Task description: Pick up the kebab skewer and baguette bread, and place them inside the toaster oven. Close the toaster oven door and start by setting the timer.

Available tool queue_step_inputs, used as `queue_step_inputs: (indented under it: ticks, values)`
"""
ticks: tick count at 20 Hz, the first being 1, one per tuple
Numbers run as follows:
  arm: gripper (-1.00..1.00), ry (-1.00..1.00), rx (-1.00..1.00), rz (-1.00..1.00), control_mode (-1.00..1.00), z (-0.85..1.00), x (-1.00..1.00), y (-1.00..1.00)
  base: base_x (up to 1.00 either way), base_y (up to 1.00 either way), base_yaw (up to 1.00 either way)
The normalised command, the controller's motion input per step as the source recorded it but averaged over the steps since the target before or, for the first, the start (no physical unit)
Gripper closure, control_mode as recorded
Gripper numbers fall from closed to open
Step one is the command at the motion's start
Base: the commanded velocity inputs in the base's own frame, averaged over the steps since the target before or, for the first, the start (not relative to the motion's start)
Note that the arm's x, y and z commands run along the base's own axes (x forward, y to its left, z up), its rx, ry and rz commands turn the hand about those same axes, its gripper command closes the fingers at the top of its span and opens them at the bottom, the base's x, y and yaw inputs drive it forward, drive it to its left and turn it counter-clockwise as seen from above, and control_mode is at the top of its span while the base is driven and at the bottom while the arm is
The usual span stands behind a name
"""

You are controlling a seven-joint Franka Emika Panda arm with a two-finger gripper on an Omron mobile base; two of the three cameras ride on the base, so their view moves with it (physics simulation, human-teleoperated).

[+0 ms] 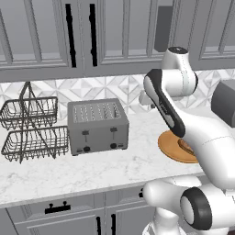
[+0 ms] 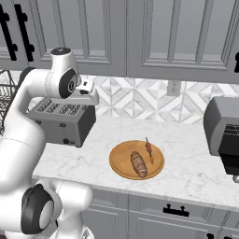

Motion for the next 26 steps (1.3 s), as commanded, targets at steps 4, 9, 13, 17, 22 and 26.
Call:
queue_step_inputs:
  ticks: [4,9,13,17,22,26]
  values:
    - [-1.00,0.00,0.00,0.00,1.00,0.00,0.00,0.00,0.00,0.00,0.00]
    - [-1.00,0.00,0.00,0.00,1.00,0.00,0.00,0.00,0.00,0.00,0.00]
    - [-1.00,0.00,0.00,0.00,1.00,0.00,0.00,0.00,0.00,0.00,0.00]
    - [-1.00,0.00,0.00,0.00,1.00,0.00,0.00,0.00,-0.02,-0.14,0.00]
    - [-1.00,0.00,0.00,0.00,1.00,0.00,0.00,0.00,0.00,-0.80,-0.01]
    - [-1.00,0.00,0.00,0.00,1.00,0.00,0.00,0.00,0.00,-0.72,0.00]
